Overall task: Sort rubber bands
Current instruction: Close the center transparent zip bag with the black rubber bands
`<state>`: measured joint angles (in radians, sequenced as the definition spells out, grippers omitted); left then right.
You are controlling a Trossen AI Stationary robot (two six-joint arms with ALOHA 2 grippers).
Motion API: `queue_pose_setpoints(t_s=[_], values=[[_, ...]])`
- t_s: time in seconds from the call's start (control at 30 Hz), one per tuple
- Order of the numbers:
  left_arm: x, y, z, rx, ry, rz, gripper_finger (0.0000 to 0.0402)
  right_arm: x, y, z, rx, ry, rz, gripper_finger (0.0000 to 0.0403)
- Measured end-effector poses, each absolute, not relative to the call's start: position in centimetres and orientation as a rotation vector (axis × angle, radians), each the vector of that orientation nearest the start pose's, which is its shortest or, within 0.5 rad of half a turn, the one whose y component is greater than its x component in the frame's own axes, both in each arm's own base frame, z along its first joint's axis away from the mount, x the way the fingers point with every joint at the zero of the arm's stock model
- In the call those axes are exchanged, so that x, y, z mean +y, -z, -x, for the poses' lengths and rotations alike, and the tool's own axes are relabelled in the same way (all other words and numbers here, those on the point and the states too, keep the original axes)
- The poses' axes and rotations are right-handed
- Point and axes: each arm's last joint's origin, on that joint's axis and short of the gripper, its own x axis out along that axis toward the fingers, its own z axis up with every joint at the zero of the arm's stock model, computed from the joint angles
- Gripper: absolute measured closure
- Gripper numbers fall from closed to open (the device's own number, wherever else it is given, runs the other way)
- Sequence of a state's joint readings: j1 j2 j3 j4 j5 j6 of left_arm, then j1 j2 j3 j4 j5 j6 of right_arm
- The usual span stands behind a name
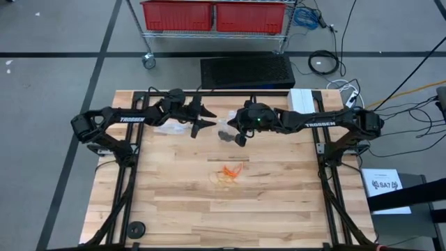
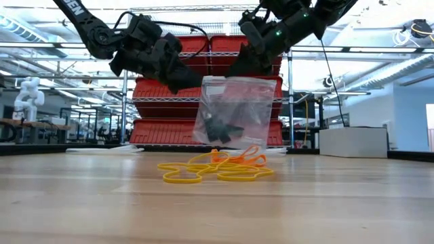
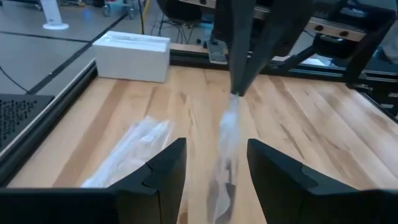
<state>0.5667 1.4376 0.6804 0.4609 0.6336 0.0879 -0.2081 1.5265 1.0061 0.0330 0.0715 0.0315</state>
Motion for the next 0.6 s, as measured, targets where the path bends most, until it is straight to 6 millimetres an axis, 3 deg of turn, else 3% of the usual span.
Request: queue_pose_setpoints(t_s=[0.3,0.6], values=[[13.81,-21.43,-25.74,0.24,0.083,0.074,0.0235,-7.1,-25.24,-32.86,0.482,0.28,-0.062,0.0403],[13.61,-21.72,-25.95,0.212,0.088,0.041,0.0346,-6.86,-25.29,-32.94,0.475,0.25,-0.069,0.0403]])
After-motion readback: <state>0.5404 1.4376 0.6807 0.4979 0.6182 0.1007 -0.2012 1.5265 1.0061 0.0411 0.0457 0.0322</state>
